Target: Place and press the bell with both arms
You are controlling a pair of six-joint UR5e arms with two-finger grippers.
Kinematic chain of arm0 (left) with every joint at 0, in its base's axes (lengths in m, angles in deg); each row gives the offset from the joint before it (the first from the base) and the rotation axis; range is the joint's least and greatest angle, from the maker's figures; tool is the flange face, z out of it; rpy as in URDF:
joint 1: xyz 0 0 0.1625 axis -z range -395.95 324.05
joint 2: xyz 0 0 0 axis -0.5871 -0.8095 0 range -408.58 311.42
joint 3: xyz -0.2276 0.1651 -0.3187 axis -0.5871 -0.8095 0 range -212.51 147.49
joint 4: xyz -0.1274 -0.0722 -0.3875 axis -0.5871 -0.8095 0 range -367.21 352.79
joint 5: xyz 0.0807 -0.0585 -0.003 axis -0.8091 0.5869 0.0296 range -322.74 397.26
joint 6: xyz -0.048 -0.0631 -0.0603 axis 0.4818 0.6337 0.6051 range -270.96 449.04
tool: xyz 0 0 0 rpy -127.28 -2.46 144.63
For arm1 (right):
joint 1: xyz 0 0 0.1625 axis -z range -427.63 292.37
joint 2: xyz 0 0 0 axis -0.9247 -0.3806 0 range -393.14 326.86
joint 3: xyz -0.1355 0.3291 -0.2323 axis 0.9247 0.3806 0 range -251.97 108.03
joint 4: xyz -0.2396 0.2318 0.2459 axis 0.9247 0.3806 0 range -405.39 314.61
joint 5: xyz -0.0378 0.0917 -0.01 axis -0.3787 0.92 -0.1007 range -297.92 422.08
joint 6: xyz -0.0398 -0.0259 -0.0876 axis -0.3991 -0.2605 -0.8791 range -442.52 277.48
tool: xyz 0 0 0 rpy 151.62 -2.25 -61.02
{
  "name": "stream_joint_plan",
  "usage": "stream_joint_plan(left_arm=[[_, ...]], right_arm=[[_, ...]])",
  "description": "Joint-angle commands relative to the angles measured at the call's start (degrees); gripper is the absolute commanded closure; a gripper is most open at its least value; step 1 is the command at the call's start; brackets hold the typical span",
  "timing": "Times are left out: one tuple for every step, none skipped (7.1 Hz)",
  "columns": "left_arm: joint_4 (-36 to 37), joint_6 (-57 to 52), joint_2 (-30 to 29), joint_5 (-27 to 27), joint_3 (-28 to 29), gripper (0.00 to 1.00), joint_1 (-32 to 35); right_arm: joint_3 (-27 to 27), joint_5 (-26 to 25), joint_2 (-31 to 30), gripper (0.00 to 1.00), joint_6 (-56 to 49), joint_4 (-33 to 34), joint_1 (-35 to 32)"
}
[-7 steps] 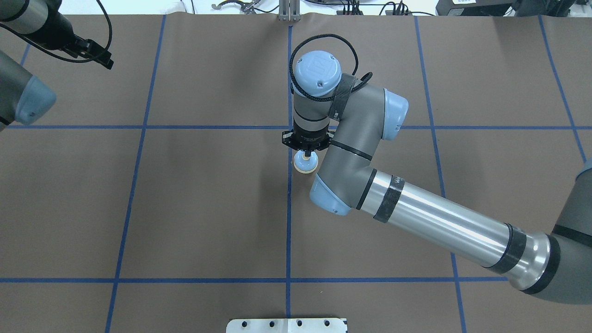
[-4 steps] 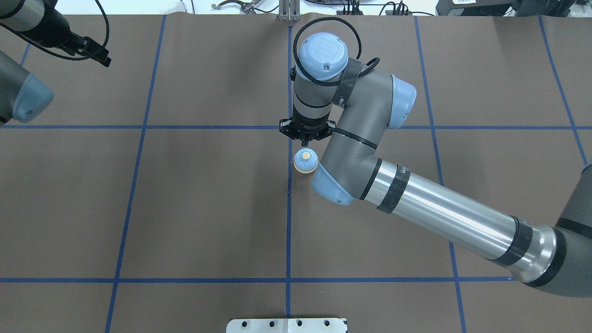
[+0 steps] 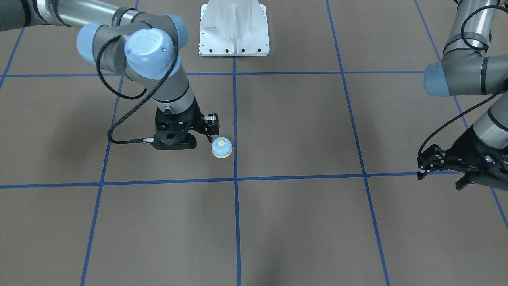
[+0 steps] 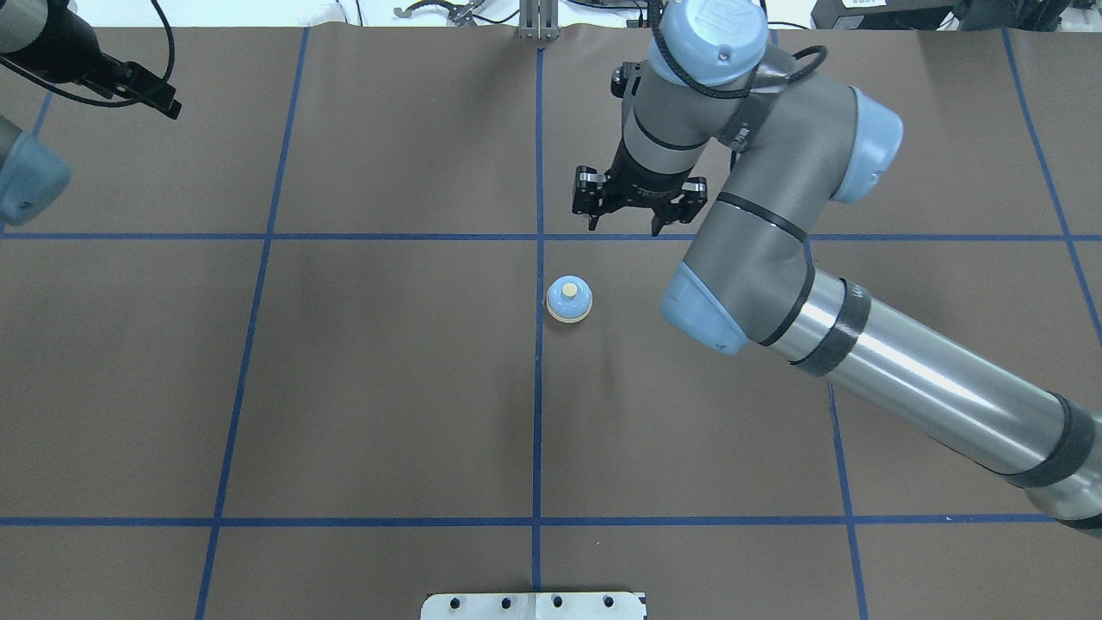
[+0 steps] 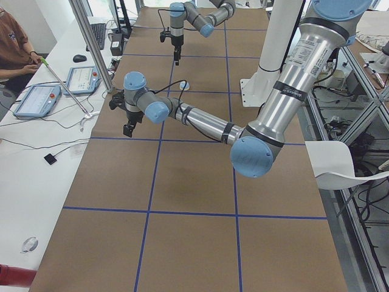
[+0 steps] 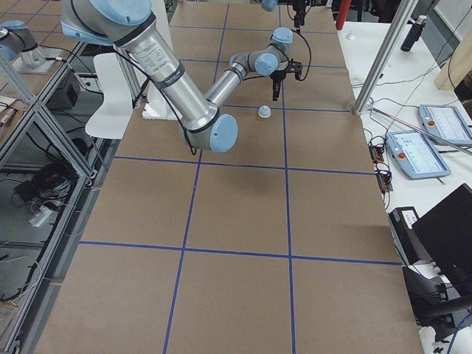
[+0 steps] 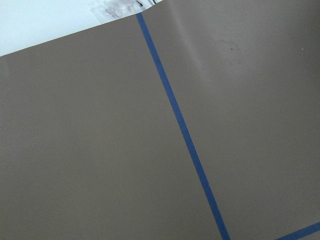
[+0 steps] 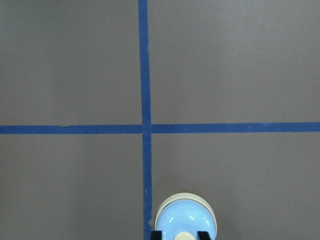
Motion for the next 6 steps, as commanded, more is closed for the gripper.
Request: stream_joint_plan(left_arm=[[-0.27,1.66,4.78,-0.89,-2.97,0.0,1.27],[-2.1,0.72,6.98,-0.64,-3.94,0.0,3.1],[-5.68,0.62,9.7,-0.81,-3.52,0.0,3.47],[-6.5,0.62,11.38,-0.81,-3.51,0.0,4.17],[-6.6,0.8,12.18,-1.68,-2.91,0.0,4.09],[-6.51,0.54,13.14,-3.43,-0.64,0.0,4.08]], right_arm=[[-5.81,0.2,-8.19,0.0,-10.35,0.21,-4.73],[-8.62,-0.06,-12.5,0.0,-19.05,-0.06,-7.28],[-8.82,0.11,-15.15,0.0,-20.88,-0.06,-9.65],[-8.39,-0.06,-16.4,0.0,-20.81,-0.06,-10.37],[-8.39,-0.67,-17.54,0.0,-20.72,-0.06,-10.64],[-7.6,-1.89,-18.25,0.0,-21.42,-0.06,-12.99]])
